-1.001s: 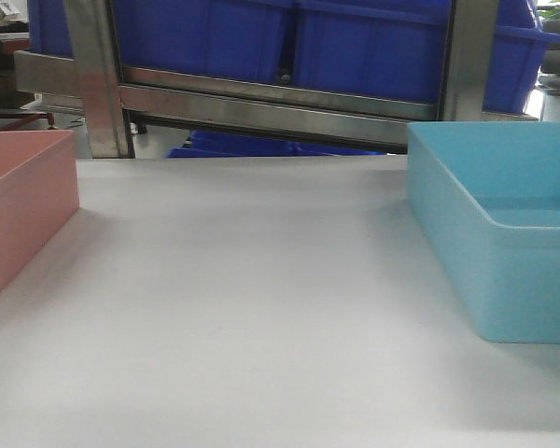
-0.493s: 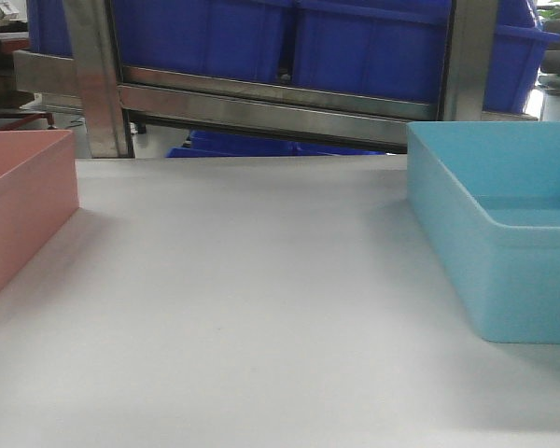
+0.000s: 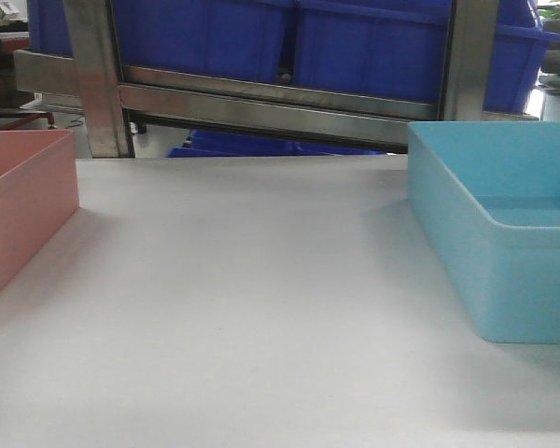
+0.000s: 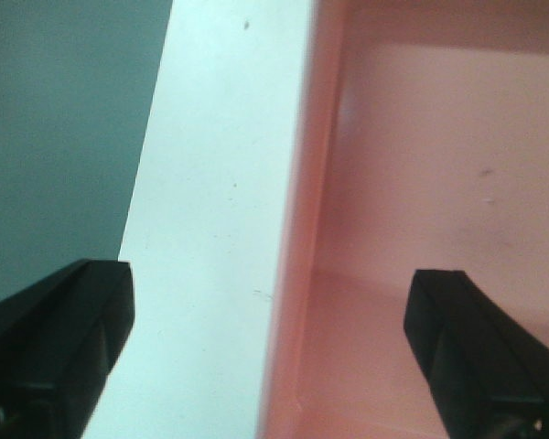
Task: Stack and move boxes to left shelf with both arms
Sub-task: 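Grip the pink box wall with the left gripper and drag it toward the center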
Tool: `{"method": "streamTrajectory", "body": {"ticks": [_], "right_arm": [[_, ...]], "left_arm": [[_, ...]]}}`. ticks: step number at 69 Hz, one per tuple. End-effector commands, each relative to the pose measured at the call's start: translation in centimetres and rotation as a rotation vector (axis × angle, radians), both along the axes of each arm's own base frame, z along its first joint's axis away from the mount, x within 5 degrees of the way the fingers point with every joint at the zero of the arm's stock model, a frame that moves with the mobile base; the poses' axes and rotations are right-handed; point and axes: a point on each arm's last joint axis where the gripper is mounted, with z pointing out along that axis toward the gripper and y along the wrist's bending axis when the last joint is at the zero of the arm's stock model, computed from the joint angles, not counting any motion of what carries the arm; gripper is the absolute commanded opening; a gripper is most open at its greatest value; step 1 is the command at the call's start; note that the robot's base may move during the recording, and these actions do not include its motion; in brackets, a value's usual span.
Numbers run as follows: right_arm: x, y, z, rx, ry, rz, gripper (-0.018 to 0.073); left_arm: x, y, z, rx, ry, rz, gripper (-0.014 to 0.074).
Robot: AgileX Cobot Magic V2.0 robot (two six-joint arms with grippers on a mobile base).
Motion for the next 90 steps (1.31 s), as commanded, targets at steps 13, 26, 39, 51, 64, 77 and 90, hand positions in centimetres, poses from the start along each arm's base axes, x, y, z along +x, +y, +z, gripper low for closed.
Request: {"method": "streamTrajectory", "body": {"ticks": [13, 26, 39, 51, 64, 77, 90], "right_arm": [[-0.3, -0.1, 1.5, 0.005, -0.128, -0.012, 0.0050], [-0.3, -0.1, 1.5, 0.005, -0.128, -0.012, 0.0050], [-0.3, -0.1, 1.5, 0.005, -0.128, -0.012, 0.0050], [-0.3, -0.1, 1.5, 0.005, -0.128, -0.012, 0.0050], [-0.3, -0.1, 1.5, 0.005, -0.128, -0.012, 0.0050], [-0.3, -0.1, 1.5, 0.005, -0.128, -0.012, 0.0050], [-0.3, -0.1, 1.5, 0.005, -0.128, -0.012, 0.0050]], "left_arm": [[3.6, 1.6, -4.1, -0.062, -0.021, 0.028, 0.0501], [5.0, 2.1, -7.5, -0.103, 0.027, 0.032, 0.0500], [5.2, 2.2, -8.0, -0.109, 0.039, 0.033, 0.0360], [5.2, 2.1, -7.9, -0.117, 0.035, 0.035, 0.0069], [5.3, 1.8, -7.9, -0.159, 0.029, 0.045, -0.0007], [5.4, 1.4, -6.2, -0.234, 0.019, 0.068, -0.0006], [4.3, -0.6, -0.1, -0.322, -0.117, 0.076, -0.0006]]}}
